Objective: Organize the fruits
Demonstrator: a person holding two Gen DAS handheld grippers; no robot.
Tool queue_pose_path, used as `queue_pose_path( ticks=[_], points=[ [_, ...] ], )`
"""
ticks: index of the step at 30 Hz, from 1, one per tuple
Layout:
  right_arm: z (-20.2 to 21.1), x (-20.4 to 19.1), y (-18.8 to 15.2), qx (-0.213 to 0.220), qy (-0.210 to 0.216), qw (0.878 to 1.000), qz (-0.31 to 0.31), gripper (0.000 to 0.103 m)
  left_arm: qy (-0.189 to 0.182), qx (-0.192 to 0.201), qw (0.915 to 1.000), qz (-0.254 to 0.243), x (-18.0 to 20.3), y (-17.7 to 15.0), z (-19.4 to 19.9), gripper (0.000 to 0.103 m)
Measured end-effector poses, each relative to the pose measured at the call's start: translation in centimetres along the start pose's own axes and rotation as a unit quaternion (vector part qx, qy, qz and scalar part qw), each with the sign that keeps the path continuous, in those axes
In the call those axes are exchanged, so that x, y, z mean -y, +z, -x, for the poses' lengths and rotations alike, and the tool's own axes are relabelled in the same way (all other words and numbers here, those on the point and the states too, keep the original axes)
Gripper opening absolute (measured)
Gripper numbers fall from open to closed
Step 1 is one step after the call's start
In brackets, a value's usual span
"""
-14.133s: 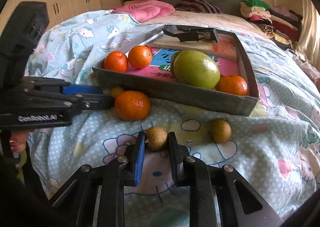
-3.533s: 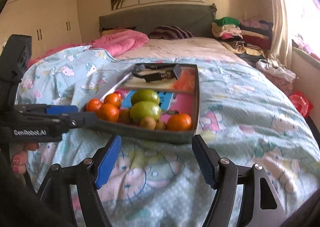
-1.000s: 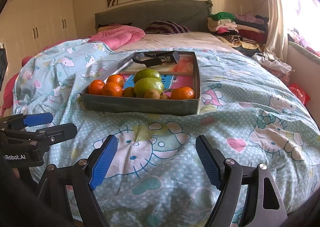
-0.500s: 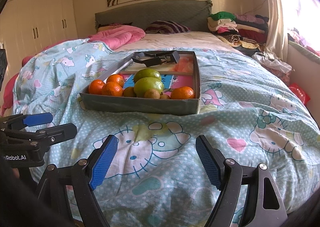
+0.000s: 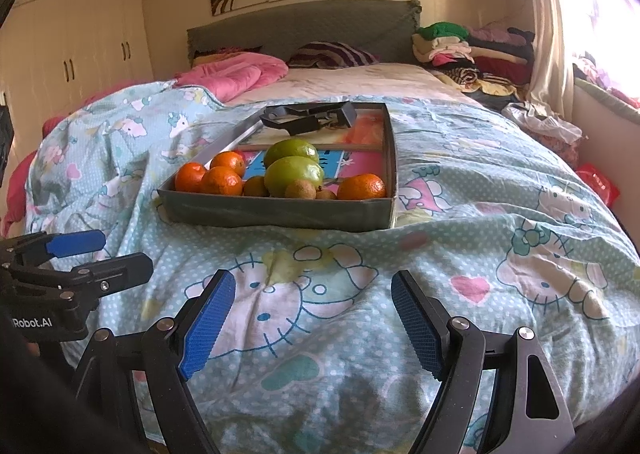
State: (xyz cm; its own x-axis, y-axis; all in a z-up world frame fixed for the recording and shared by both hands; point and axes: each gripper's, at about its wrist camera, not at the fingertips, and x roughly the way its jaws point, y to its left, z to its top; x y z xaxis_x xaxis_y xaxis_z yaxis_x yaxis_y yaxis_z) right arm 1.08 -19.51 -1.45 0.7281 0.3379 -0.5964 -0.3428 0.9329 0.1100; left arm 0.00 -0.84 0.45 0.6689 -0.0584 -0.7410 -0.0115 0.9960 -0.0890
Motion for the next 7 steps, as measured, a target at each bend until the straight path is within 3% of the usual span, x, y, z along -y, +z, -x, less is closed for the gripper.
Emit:
queue_pose_path(
  ticks=[7],
  points=[
    [0.3, 2.3, 0.6, 0.007, -0.002, 0.999, -0.043, 0.081, -0.007, -0.002, 0.9998, 0.017, -1.3, 0.6, -0.3, 0.089]
  ],
)
